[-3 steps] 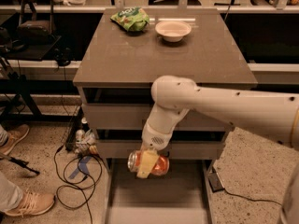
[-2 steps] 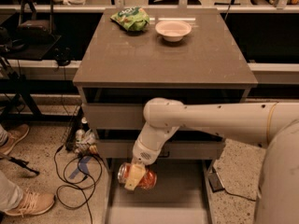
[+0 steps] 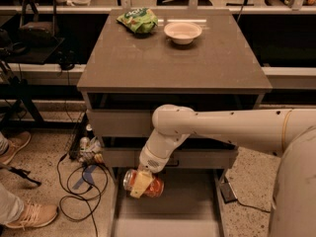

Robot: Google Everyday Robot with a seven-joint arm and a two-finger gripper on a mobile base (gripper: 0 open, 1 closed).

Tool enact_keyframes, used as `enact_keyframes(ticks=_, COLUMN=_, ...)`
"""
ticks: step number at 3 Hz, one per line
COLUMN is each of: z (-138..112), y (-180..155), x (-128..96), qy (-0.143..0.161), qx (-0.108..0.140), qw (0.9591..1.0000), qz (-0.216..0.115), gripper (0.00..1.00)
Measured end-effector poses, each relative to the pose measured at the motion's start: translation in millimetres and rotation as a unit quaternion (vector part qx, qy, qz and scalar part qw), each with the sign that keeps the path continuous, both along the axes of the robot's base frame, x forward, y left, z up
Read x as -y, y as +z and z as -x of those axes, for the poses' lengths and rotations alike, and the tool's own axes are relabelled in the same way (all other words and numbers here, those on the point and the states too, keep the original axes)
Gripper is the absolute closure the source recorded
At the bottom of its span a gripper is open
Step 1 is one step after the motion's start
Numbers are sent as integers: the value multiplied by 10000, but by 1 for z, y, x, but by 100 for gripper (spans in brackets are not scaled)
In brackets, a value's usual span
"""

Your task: Place coke can into bottom drawer

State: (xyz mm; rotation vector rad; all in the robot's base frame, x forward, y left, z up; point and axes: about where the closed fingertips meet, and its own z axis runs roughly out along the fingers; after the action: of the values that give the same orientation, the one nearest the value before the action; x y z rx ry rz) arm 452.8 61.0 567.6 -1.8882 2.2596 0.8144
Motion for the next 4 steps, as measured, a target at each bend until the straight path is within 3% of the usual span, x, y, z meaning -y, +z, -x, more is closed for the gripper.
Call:
enact_keyframes(ticks=1, z=-1, y=-19, x=-1, qy=-227, qx=30, qw=9996, qz=186, gripper=100)
enact_keyframes(ticks=2, z=4, y=-96, x=14, qy=-905, qx=-98, qw=9941, qz=583, gripper=100)
enact_keyframes(ticks=3, z=-3, y=-177, x=29, qy=-1564, qx=-197, qw=9858, qz=582, gripper=100)
enact_keyframes(ticks=4, z=-11, y=-264, x=37, qy=-2350, qx=-378, qw=9711, qz=185, gripper=98)
